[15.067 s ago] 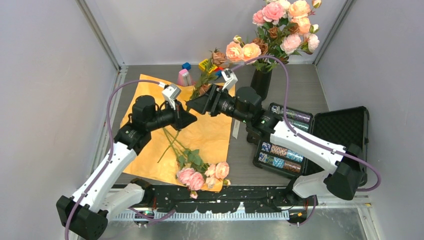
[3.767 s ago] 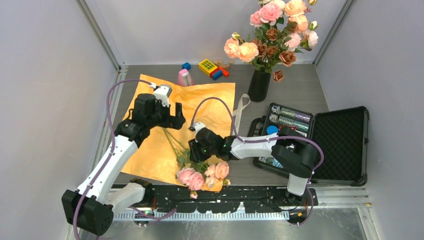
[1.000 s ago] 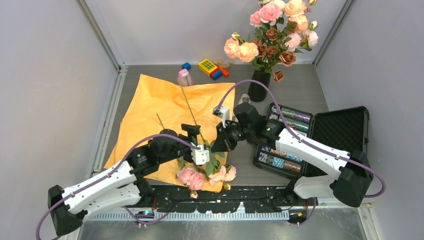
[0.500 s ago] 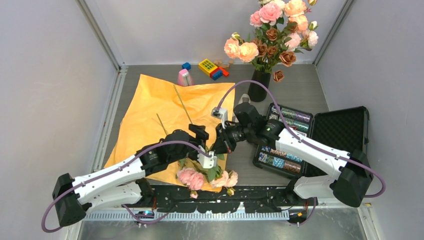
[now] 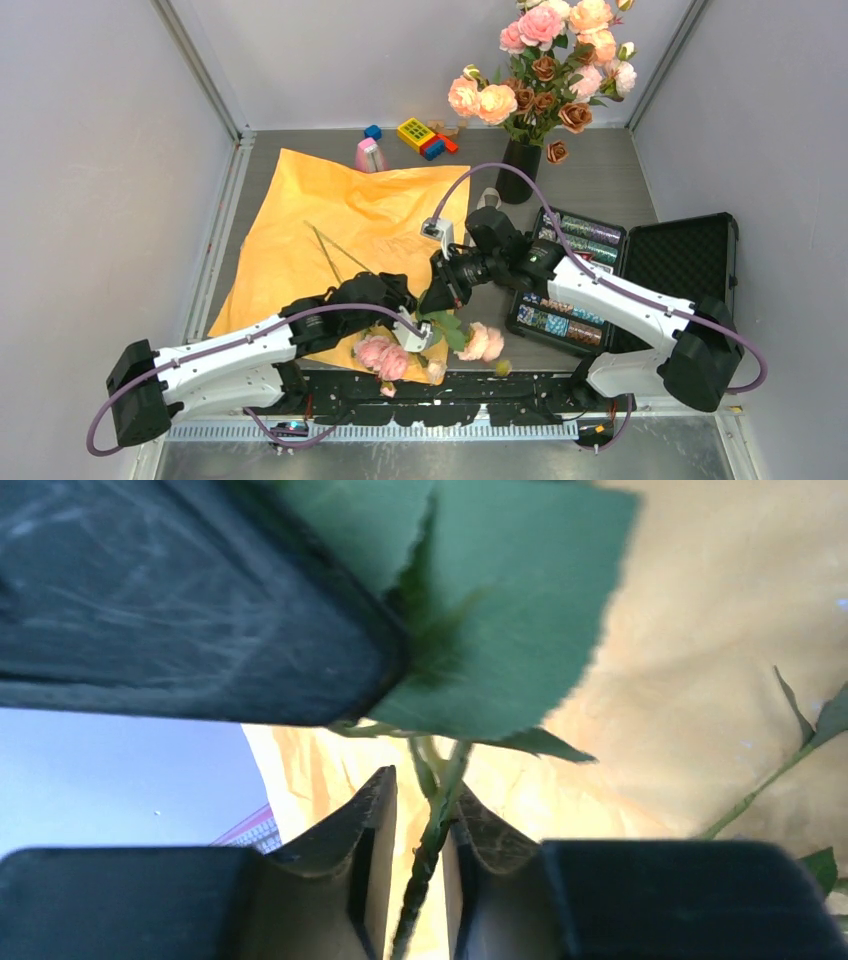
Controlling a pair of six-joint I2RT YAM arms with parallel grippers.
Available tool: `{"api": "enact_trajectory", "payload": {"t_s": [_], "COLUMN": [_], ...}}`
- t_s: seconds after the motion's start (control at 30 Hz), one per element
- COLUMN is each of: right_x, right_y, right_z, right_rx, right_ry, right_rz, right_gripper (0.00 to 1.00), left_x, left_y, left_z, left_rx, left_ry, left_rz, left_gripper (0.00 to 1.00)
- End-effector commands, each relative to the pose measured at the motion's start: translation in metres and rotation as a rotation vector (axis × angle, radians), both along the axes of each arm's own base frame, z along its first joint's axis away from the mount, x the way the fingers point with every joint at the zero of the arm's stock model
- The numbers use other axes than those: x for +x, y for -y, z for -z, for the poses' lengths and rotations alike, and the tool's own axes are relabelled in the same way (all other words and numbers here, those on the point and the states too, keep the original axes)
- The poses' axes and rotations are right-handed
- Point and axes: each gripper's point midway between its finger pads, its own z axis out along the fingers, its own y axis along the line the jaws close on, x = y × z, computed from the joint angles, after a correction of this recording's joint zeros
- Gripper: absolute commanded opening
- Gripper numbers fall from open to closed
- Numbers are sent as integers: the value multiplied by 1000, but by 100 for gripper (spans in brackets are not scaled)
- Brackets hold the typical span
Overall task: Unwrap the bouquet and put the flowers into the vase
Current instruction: Pick up the fake flower from the wrapping paper.
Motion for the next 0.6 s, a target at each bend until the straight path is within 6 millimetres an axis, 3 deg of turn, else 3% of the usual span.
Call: {"api": "enact_trajectory", "payload": {"t_s": [0.0,0.27,0.33,0.43,0.57], "right_x": [1,11,20,35,47], "right_y": [-6,-5,-2,7,22], "right_z": [-5,-7,-9,-17,-31], "right_rx": [36,27,17,13,26], "right_ry": [-3,20,56,130,205], "right_rz": [-12,48,109,209,320], "right_gripper": [0,1,9,32,54], "left_x": [1,-1,-1,0,0], "left_y": [0,-9,-12,-16,-21], "left_z": [-14,-10,-12,-15,-22], "left_rx": [-40,-51,-73,-126,-189], "left_ry": [72,76,66,17,-52], "left_rz": [10,-9,-35,-100,-190], "left_gripper": [20,0,0,0,0]}}
